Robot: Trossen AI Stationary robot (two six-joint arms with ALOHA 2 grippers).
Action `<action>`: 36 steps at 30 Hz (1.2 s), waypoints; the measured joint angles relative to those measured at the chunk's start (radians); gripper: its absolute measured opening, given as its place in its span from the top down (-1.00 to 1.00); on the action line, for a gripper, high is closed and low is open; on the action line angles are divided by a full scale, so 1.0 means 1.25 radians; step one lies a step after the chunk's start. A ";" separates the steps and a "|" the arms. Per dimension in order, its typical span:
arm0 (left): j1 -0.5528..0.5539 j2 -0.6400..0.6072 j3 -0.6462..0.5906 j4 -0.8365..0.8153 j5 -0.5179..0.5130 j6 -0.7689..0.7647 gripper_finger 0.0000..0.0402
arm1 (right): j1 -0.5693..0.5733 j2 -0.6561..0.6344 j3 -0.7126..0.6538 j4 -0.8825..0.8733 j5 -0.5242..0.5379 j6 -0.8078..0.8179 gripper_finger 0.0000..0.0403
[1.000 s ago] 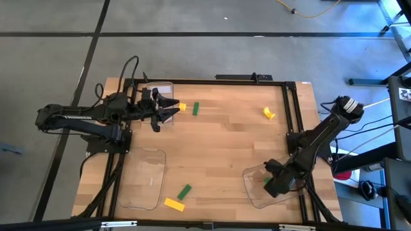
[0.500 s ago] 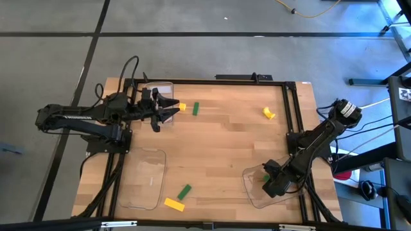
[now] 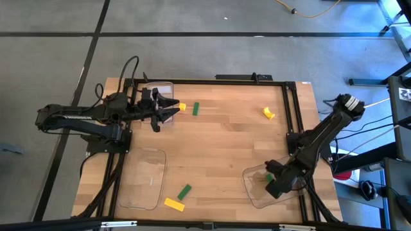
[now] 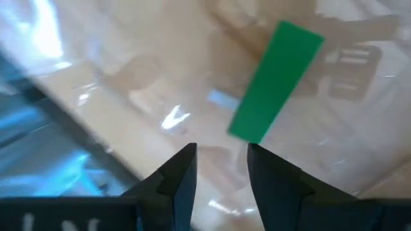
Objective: Sort & place blocks by color
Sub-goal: Put the bottom green block into the bottom right transparent bin
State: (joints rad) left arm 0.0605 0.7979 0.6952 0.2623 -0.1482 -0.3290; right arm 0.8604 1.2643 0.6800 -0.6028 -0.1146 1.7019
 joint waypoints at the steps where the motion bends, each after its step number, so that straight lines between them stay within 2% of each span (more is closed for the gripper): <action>1: 0.000 0.000 0.000 0.000 0.000 0.000 0.08 | 0.000 -0.017 0.000 0.004 0.001 0.000 0.31; 6: 0.000 0.000 0.000 0.000 0.000 0.000 0.08 | -0.001 -0.091 0.000 0.055 0.076 -0.039 0.31; 11: 0.000 0.000 0.000 0.000 0.000 0.000 0.08 | -0.032 -0.136 0.000 0.147 0.222 -0.106 0.26; 15: 0.000 0.000 0.000 0.000 0.000 0.000 0.08 | -0.082 -0.145 0.000 0.206 0.327 -0.197 0.05; 20: 0.000 0.000 0.000 0.000 0.000 0.000 0.08 | -0.164 -0.145 0.001 0.204 0.375 -0.270 -0.29; 24: 0.000 0.000 0.000 0.000 -0.001 0.000 0.08 | -0.229 -0.145 0.000 0.247 0.456 -0.395 -0.40; 32: 0.000 0.000 0.000 0.000 -0.001 0.000 0.08 | -0.386 -0.144 0.000 0.507 0.448 -0.765 -0.40; 36: 0.000 0.000 0.000 0.000 -0.001 0.000 0.08 | -0.463 -0.144 0.000 0.629 0.388 -0.883 -0.40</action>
State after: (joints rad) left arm 0.0605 0.7979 0.6952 0.2626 -0.1493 -0.3294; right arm 0.2816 1.0840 0.6804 0.1832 0.3705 0.5984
